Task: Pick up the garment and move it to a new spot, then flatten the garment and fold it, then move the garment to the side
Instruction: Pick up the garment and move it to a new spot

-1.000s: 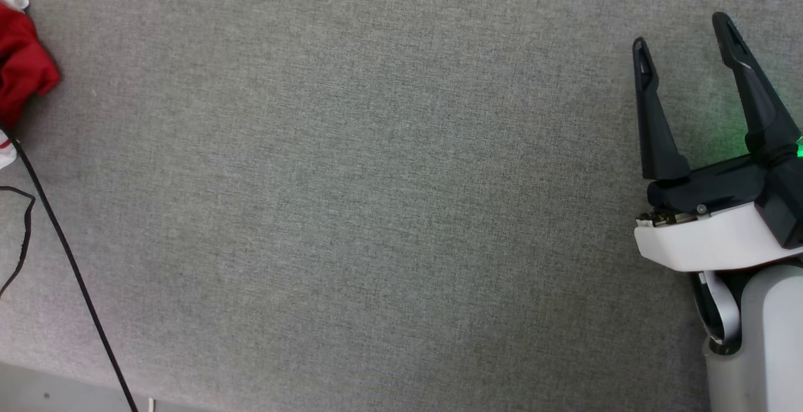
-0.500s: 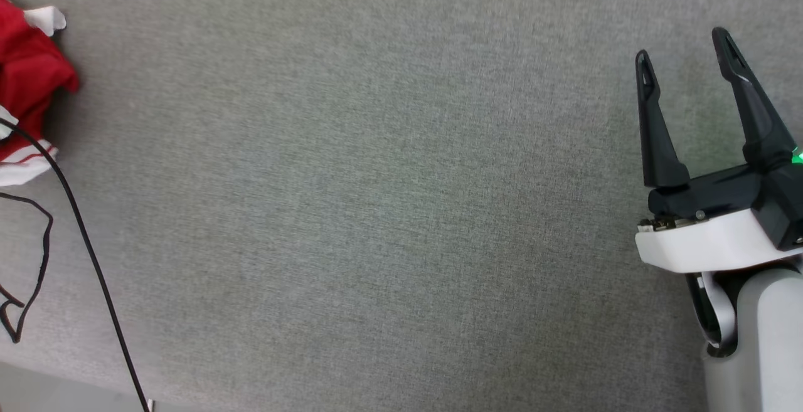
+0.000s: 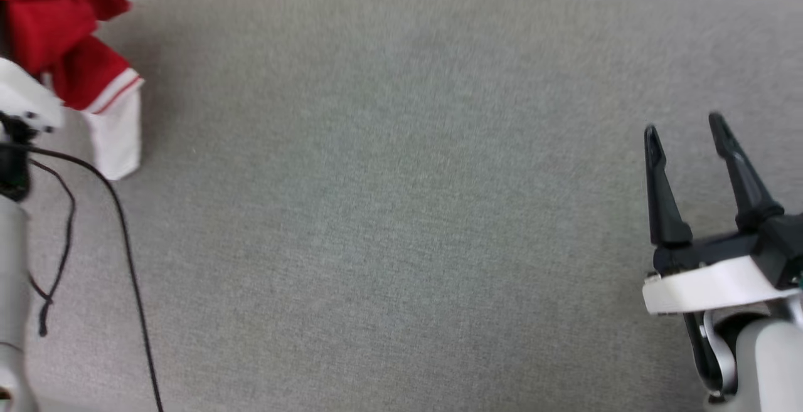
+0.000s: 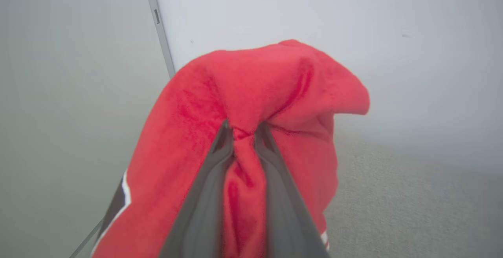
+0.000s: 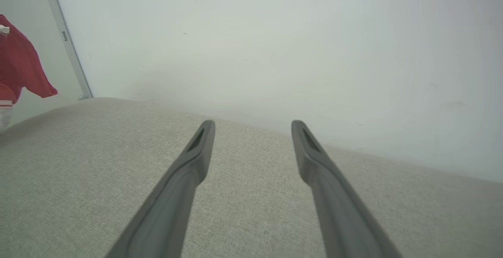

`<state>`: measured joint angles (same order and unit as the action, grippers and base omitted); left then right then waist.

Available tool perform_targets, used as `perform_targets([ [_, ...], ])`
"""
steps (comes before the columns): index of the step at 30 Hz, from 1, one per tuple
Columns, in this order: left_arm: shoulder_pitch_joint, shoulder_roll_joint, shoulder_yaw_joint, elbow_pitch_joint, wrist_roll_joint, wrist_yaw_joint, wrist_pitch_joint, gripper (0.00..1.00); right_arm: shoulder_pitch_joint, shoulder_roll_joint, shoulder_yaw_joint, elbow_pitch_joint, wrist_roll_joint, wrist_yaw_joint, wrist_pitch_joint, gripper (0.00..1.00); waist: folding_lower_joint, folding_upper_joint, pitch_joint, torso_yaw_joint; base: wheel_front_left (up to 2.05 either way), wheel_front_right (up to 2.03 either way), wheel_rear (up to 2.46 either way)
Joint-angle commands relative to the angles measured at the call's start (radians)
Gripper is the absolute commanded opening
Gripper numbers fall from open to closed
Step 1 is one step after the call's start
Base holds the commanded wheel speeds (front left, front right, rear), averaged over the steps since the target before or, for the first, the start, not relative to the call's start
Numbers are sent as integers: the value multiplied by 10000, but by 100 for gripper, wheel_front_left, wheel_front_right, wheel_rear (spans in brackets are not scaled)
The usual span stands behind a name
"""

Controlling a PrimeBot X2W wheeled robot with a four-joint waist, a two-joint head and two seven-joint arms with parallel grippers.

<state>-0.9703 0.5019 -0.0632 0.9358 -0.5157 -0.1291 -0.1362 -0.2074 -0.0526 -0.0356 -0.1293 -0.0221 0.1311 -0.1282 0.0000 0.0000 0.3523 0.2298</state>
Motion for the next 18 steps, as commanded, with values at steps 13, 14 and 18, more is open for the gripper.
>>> perform_targets([
  [13,1589,-1608,-1634,-2157,552,-8,41,0,1333,30,-413,641,963,-7,-241,100,0,0,-2167,-1186,0,0,0],
  [14,1743,-1736,-1763,-2446,552,-9,114,0,1393,29,-424,663,1031,-7,-253,100,0,0,-2233,-1299,0,0,0],
  [18,2571,-2254,-2307,-3552,524,-6,529,0,1596,28,-454,752,1137,-7,-251,100,0,0,-2490,-1783,0,0,0],
])
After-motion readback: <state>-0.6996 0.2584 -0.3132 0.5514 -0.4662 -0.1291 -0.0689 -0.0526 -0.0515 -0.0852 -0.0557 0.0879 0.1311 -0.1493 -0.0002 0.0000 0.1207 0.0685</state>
